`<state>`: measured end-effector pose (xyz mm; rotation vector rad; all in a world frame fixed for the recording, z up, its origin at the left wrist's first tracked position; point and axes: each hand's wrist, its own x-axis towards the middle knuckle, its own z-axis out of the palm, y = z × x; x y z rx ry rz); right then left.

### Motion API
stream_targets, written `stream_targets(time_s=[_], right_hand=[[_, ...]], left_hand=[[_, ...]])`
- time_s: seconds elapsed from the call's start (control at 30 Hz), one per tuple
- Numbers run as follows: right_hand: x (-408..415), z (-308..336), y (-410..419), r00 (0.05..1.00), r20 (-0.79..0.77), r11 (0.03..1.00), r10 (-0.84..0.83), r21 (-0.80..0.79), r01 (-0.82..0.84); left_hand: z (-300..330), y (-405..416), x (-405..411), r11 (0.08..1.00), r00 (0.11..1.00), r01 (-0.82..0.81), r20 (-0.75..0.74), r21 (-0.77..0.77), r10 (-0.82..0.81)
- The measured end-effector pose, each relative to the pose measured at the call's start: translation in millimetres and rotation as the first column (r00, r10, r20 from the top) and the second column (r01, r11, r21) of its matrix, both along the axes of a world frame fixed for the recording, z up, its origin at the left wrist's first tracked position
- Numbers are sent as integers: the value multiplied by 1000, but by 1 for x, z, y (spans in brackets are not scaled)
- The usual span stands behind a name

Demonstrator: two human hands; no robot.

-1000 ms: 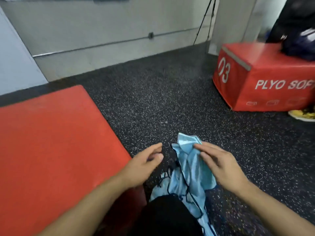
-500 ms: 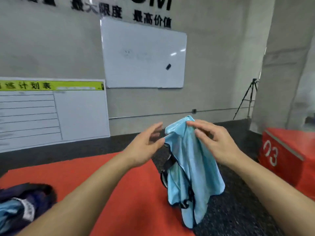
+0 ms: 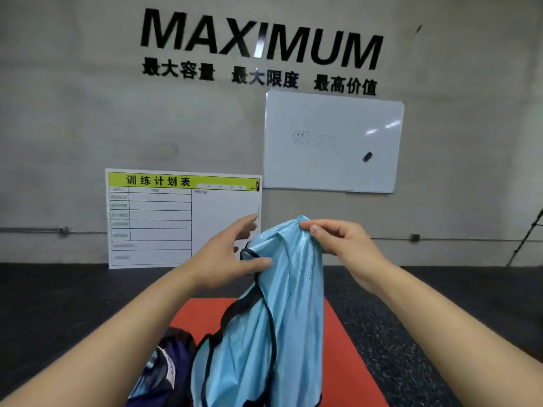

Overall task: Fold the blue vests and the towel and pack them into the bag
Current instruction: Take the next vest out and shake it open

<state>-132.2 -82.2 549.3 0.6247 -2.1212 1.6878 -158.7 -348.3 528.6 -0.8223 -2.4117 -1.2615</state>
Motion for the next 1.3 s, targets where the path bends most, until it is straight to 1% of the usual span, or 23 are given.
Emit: stream_targets(time_s=[0.1,0.2,0.27,0.37,0.53,0.63,0.73,0.87,0.9,1.03,1.1,1.17,1.23,1.3], right_hand=[[-16,-11,-25,999,46,1000,18,7,-18],[-31,-35,-40,995,101,998,11,54,-17],[-37,-62,-45,988,152,996,0,93,-15],[-42,-118,-47,982,187,986,-29,166,-3],[-40,-215,-43,949,315,968,-32,246,-49],[-38,-260,-38,923,384,957,-24,277,-90],[-37,-296,-30,897,441,924,-29,355,-144],[-45,-328,-16,914,390,867,-108,487,-106],[-48,-332,-12,917,376,840,-131,533,-98],[-59,-331,-3,894,398,660,-205,730,-174],[-63,-326,-3,897,390,617,-209,764,-188],[-64,-322,-8,923,327,626,-201,768,-135],[-63,-318,-20,960,205,660,-190,751,-30],[-59,-315,-38,982,126,689,-138,725,4]], left_hand=[[-8,-22,-6,1000,1000,-20,20,12,19],[-38,-35,-13,1000,996,-8,84,-3,8],[-71,-40,-16,999,994,-6,111,-41,10],[-135,-46,-20,994,990,-40,130,-106,53],[-237,-54,-19,990,964,-37,257,-138,72],[-280,-61,-19,985,944,-37,317,-170,91],[-310,-67,-20,977,926,-42,358,-211,118],[-338,-74,-24,958,911,-41,384,-283,152],[-343,-75,-25,955,909,-34,388,-295,152],[-356,-70,-33,942,918,4,375,-334,129],[-360,-66,-38,939,926,23,362,-342,109],[-363,-64,-42,914,937,30,331,-404,116],[-365,-65,-43,872,947,16,287,-488,144],[-367,-67,-45,867,947,20,288,-497,143]])
